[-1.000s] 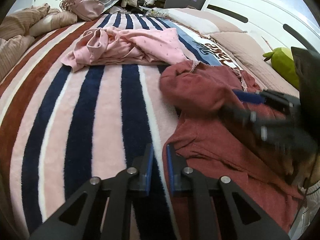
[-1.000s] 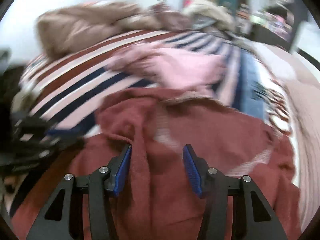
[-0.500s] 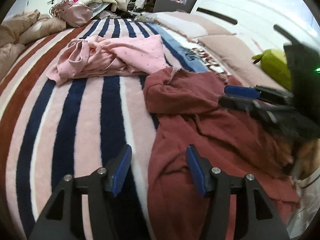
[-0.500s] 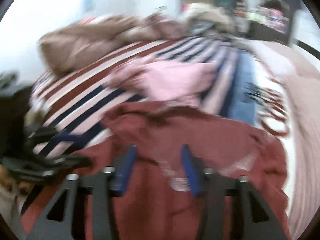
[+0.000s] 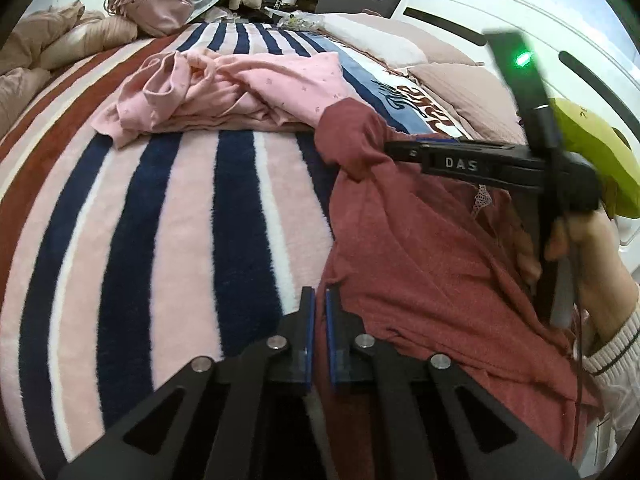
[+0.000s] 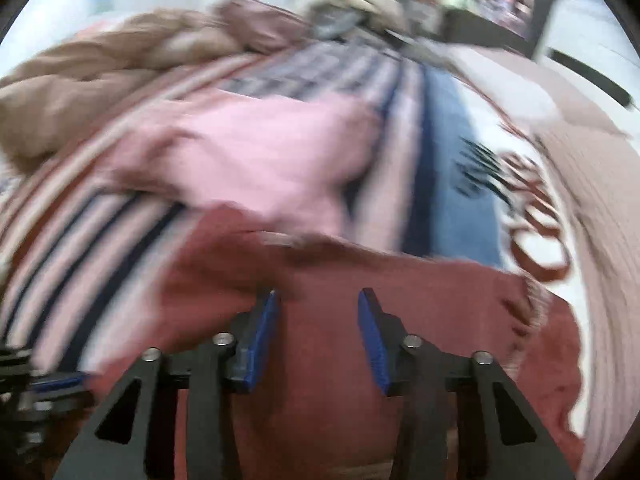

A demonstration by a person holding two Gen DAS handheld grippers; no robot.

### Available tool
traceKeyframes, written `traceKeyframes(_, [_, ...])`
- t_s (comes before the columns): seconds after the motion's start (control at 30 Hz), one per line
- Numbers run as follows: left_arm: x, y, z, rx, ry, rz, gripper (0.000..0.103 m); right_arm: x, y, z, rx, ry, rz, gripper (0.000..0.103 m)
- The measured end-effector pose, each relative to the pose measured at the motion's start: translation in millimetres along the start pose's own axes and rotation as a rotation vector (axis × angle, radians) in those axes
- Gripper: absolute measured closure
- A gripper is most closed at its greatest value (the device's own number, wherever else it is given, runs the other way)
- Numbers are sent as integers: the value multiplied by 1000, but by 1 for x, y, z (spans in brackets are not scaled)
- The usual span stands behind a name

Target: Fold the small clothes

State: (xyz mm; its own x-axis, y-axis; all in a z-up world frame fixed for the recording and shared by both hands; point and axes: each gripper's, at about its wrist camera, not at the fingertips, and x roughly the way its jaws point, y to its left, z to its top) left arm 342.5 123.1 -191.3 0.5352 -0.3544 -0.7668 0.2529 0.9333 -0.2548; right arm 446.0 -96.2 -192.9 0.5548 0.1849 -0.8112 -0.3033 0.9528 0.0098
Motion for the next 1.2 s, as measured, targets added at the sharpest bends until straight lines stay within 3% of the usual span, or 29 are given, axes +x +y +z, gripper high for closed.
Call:
traceKeyframes(0.07, [-1,-2,1,7,2,6,99,-1,-19,-6,36,22,38,71])
traceKeyframes(0.13, [-4,-5,2,12,-3,-4,92,-25,-36,-16,91,-5,161,71])
traceKeyframes(0.2, [-13,-5,2,-9,-33,-64,61,-49,-44,-25,86,-20,228,68])
traceKeyframes(0.27, [-15,-10,1,-9,-27,-139,51,-76,-49,-42,48,-7,274,63])
traceKeyframes(0.33, [-11,-18,-3,21,-7,-129,51,-99,-53,-69,4,36,292,61])
traceKeyframes(0.37, [-7,-25,-5,50,6,-82,53,-107,-54,-83,-5,56,296,61])
traceKeyframes(0.4, [-4,-29,-7,70,13,-40,71,-114,-56,-99,-10,75,301,61])
traceKeyframes(0.47, [-3,-36,-10,105,13,57,89,-130,-62,-136,-17,103,318,61])
traceKeyframes(0.57, [-10,-34,-11,95,4,98,94,-147,-58,-185,-64,140,332,66])
traceKeyframes(0.7, [-20,-32,-19,82,1,135,94,-164,-49,-212,-122,98,310,66])
traceKeyframes(0.77, [-30,-35,-23,75,-8,123,90,-160,-46,-215,-153,103,252,68])
traceKeyframes(0.87, [-45,-45,-29,84,-37,115,75,-159,-55,-210,-108,73,146,68])
traceKeyframes(1.0, [-65,-60,-34,76,-73,89,74,-154,-70,-204,-100,28,-37,68])
traceKeyframes(1.2, [-101,-84,-53,68,-155,53,58,-197,-87,-223,-9,-5,99,68])
